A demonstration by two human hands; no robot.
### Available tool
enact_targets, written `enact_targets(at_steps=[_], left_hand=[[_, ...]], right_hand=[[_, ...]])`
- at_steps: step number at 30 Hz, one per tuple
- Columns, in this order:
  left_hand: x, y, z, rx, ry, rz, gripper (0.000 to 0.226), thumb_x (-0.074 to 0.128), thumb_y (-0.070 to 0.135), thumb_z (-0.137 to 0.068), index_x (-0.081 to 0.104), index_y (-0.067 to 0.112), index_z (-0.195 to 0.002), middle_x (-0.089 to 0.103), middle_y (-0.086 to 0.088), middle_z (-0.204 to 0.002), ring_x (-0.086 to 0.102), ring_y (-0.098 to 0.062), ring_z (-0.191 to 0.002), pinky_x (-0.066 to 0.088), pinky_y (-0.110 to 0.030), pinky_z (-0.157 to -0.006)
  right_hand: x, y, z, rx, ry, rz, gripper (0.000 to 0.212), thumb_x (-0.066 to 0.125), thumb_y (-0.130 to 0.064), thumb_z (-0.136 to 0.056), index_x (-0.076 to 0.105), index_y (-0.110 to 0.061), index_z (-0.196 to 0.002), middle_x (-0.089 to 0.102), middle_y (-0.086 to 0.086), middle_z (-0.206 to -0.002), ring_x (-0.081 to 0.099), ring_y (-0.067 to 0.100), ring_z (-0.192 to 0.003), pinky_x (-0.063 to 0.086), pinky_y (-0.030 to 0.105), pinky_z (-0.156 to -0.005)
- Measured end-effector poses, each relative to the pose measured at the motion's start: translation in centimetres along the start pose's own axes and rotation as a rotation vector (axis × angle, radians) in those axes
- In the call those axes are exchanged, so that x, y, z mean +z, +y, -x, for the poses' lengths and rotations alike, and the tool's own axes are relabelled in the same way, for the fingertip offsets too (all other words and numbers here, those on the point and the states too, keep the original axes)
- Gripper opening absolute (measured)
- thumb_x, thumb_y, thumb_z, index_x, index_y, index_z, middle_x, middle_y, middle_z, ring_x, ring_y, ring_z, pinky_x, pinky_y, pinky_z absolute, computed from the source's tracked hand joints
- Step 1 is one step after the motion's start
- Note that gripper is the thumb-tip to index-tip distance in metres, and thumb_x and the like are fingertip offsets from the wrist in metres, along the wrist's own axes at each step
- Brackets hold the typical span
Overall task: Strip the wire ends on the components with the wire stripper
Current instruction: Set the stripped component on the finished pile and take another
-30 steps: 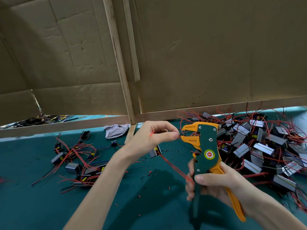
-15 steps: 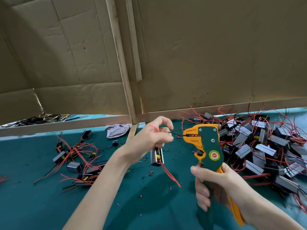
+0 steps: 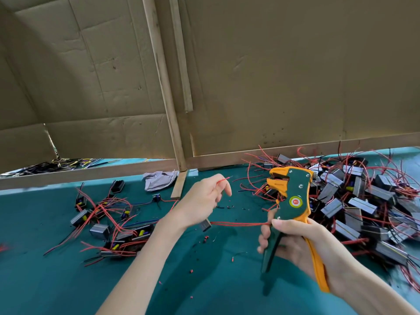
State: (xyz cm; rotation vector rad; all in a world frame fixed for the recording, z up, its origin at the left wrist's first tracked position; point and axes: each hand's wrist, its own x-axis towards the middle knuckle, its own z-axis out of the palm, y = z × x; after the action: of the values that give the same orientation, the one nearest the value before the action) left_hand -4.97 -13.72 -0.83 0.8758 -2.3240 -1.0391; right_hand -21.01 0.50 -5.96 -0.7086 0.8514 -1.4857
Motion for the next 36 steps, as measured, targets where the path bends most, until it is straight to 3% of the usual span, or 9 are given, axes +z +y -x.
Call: enact_targets(at_steps=[6,8,10,11,12,14,17,24,36], left_hand=[[0.1,1.2,0.8,-0.067,-0.008,0.072,0.028,0.029,0.042,-0.082,0.048,0.023,-0.091,0.032,0.004,-0.06,0.035,-0.013,-0.049,0.029,-0.034,-0.06],[-0.1,1.5,0.8,-0.058,-0.011,0.085,0.026,0.029,0.038,-0.091,0.051,0.026,-0.094,0.039,-0.017,-0.088,0.047,-0.038,-0.08,0.038,-0.046,-0.072],[-0.1,1.6,0.8,-0.068,-0.009,0.066,0.033,0.025,0.031,-0.102,0.057,0.028,-0.095,0.044,-0.014,-0.106,0.042,-0.041,-0.104,0.037,-0.06,-0.092],[-0.1,1.6,0.8,-0.061,-0.007,0.052,0.04,0.024,0.029,-0.103,0.063,0.027,-0.092,0.027,0.015,-0.111,0.052,-0.036,-0.088,0.04,-0.056,-0.089],[-0.2,1.6,0.8,-0.036,-0.008,0.052,0.045,0.025,0.028,-0.104,0.068,0.025,-0.089,0.022,0.005,-0.074,0.053,-0.021,-0.062,0.042,-0.049,-0.075],[-0.3,1.7,0.7,0.044,-0.027,0.037,0.043,0.034,0.024,-0.104,0.072,0.021,-0.084,0.035,0.012,-0.049,0.037,-0.004,-0.042,0.032,-0.025,-0.052],[-0.1,1.6,0.8,0.127,-0.01,0.087,0.032,0.047,0.026,-0.101,0.068,0.022,-0.077,0.026,0.013,-0.044,0.023,-0.005,-0.043,0.021,-0.013,-0.044],[0.0,2.1,0.7,0.181,0.129,0.336,0.021,0.06,0.038,-0.084,0.068,0.02,-0.077,0.037,0.018,-0.047,0.031,-0.002,-0.046,0.028,-0.009,-0.049],[0.7,3.0,1.0,0.151,0.085,0.402,0.018,0.068,0.023,-0.087,0.071,0.025,-0.069,0.047,0.009,-0.059,0.032,-0.003,-0.049,0.029,-0.011,-0.048]], right_hand=[[-0.2,-0.2,0.3,-0.007,-0.047,0.017,0.045,0.09,-0.016,-0.047,0.065,-0.005,-0.083,0.055,0.023,-0.075,0.057,0.037,-0.067,0.055,0.047,-0.067],[0.0,-0.3,0.4,0.005,-0.045,0.028,0.048,0.092,-0.017,-0.046,0.065,-0.005,-0.084,0.055,0.023,-0.075,0.057,0.037,-0.067,0.055,0.047,-0.067],[0.2,-0.3,0.4,0.019,-0.024,0.028,0.04,0.082,-0.009,-0.055,0.06,-0.002,-0.087,0.055,0.022,-0.074,0.058,0.037,-0.065,0.055,0.047,-0.065],[0.3,-0.4,0.4,0.021,-0.017,0.027,0.033,0.074,-0.007,-0.06,0.057,-0.001,-0.088,0.055,0.022,-0.073,0.058,0.037,-0.063,0.056,0.046,-0.063],[0.4,-0.4,0.4,0.02,-0.011,0.028,0.028,0.068,-0.007,-0.064,0.055,0.0,-0.088,0.055,0.022,-0.072,0.058,0.036,-0.062,0.056,0.046,-0.062],[0.6,-0.5,0.5,0.018,-0.006,0.033,0.025,0.064,-0.008,-0.066,0.055,0.0,-0.087,0.055,0.022,-0.072,0.058,0.036,-0.061,0.056,0.045,-0.061],[0.7,-0.5,0.7,0.021,-0.013,0.037,0.026,0.064,-0.007,-0.065,0.054,0.0,-0.088,0.055,0.023,-0.073,0.058,0.037,-0.062,0.056,0.046,-0.061],[0.6,-0.4,1.0,0.047,-0.158,0.057,0.054,0.095,-0.019,-0.045,0.061,-0.002,-0.084,0.055,0.024,-0.073,0.059,0.037,-0.064,0.055,0.048,-0.066],[0.7,-0.2,1.3,-0.025,-0.249,0.122,0.073,0.096,-0.035,-0.048,0.05,0.002,-0.092,0.062,0.03,-0.08,0.064,0.043,-0.072,0.055,0.047,-0.066]])
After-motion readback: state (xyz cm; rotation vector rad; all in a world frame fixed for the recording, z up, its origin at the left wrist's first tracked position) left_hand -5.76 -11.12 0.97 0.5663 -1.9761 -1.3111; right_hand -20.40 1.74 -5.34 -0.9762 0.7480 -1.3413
